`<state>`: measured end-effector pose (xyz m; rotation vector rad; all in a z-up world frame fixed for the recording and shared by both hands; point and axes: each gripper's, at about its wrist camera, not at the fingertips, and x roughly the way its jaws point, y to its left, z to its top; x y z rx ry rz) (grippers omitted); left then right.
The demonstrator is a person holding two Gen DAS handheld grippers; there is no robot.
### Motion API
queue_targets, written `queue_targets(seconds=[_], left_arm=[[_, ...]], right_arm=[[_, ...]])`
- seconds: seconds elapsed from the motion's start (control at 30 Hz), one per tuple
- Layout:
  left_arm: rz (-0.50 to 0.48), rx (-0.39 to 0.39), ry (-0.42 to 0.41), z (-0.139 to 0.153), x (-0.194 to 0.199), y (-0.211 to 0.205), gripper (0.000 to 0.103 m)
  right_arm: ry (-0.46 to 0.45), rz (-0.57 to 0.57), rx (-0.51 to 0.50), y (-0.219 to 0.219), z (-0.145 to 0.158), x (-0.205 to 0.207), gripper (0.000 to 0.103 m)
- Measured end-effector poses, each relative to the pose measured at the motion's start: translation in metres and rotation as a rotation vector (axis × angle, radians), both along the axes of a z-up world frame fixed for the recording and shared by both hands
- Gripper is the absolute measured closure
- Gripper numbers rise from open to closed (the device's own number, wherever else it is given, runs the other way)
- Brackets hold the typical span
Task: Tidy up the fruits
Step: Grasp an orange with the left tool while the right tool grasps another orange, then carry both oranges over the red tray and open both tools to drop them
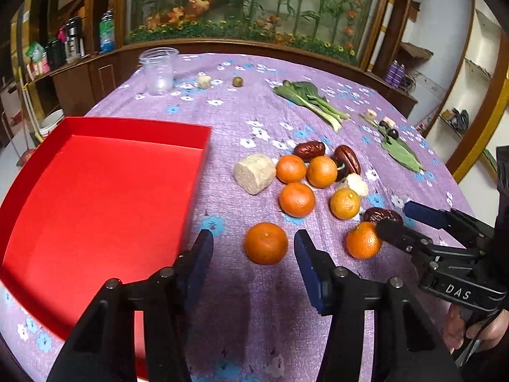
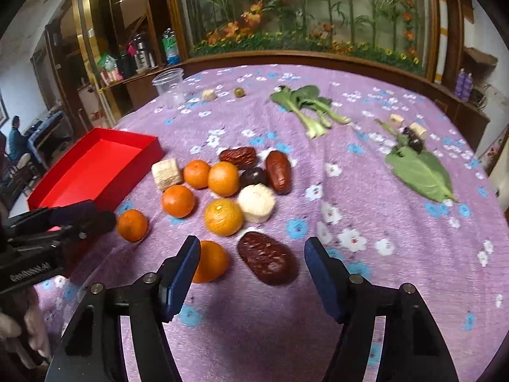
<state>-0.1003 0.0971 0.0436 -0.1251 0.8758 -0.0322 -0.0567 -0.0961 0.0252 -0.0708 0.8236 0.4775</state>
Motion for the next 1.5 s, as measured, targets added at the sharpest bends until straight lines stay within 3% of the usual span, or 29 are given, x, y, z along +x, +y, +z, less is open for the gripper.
queue_targets(seconds=[0.27, 0.43, 0.67, 0.8, 0.97, 1.03, 1.1, 1.13, 1.2, 1.5], left_arm=[[-0.069, 0.052, 0.007, -0.006, 0.011, -0.015, 0.051], [-0.106, 0.066, 0.026, -0.018, 0.023, -0.020, 0.051], [-0.092, 0.080, 0.053, -0.026, 0.026, -0.015, 0.071], [-0.094, 0.075, 0.047, -0.027, 0.026, -0.015, 0.071], [-0.101, 0.079, 0.048, -0.028, 0.026, -0.015, 0.071], [-0.124, 0.144, 0.068, -0.032, 0.028, -0.024, 0.068], [-0.126, 0.159, 0.068, -0.032, 0.028, -0.027, 0.068], [-0.116, 0.160, 0.068, -0.032, 0.029, -0.025, 0.071], [-0.100, 0.121, 0.062, -0.031, 0.027, -0.019, 0.073], [0.003, -0.003, -0.032, -0.003, -0.003, 0.019, 0.073]], right_arm=[[0.008, -0.031, 0.033, -0.015, -0.002, 0.003, 0.030], [0.017, 0.060, 0.060, -0.004, -0.002, -0.002, 0.030], [-0.024, 0.099, 0.030, 0.011, -0.002, -0.008, 0.032], [-0.030, 0.137, 0.048, 0.013, 0.001, -0.019, 0.032], [-0.010, 0.153, -0.035, 0.030, -0.006, -0.019, 0.044], [-0.007, 0.145, -0.068, 0.035, -0.008, -0.018, 0.044], [-0.009, 0.132, -0.102, 0.038, -0.010, -0.018, 0.046], [-0.011, 0.126, -0.115, 0.038, -0.011, -0.018, 0.053], [-0.026, 0.106, -0.156, 0.038, -0.011, -0.018, 0.068], [-0.018, 0.092, -0.093, 0.025, 0.002, -0.029, 0.069]])
